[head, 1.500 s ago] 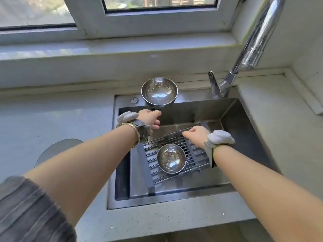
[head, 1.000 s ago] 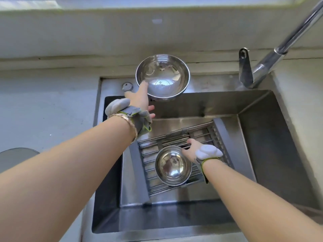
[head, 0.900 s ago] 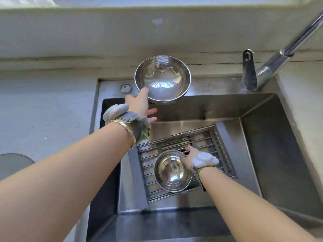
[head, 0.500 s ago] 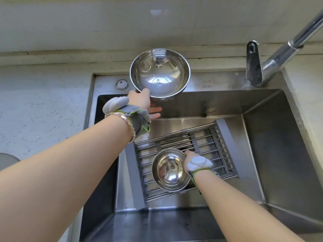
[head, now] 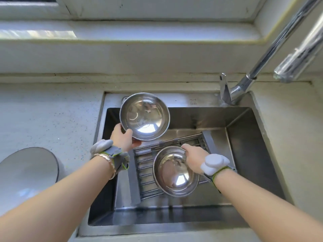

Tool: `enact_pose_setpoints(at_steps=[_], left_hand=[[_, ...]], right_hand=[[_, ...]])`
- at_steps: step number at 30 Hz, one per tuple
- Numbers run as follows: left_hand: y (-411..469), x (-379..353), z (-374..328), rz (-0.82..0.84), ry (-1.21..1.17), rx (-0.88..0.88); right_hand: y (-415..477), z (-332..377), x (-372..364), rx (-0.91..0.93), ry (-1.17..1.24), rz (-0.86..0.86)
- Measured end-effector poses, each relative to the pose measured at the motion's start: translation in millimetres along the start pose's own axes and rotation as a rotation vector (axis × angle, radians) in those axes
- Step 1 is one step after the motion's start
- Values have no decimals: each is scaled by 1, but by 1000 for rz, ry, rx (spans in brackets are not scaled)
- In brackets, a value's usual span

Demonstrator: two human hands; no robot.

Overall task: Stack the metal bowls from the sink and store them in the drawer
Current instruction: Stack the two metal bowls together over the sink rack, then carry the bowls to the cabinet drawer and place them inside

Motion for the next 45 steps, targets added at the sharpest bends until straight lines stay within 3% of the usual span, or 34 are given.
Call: enact_pose_setpoints(at_steps=[4, 10, 18, 26, 31, 37, 45], left_hand=[[-23, 17, 7, 29, 56, -10], [-44, 17, 15, 119, 317, -58], [-63, 22, 12, 159, 286, -45], [-68, 26, 10, 203, 302, -30], [-75, 30, 2, 154, 300, -83], [-84, 42, -3, 124, 149, 87], [-97, 114, -19, -53, 210, 6]], right_hand=[[-35, 26, 35, 99, 18, -143], [-37, 50, 69, 63, 210, -295], [-24, 63, 57, -89, 175, -244], [-19, 58, 46, -93, 144, -317], [-27, 66, 42, -5, 320, -277], [-32, 81, 43, 29, 388, -321], [-43, 159, 41, 198, 405, -301]])
Point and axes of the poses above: each hand's wrist, its own y-axis towards the middle knuckle, its own x-axis out of the back of the hand, z = x × y, the point moved 5 cm from there along y, towards the middle knuckle, and after that the axes turned 4 degrees about x, right-handed, at the moved point
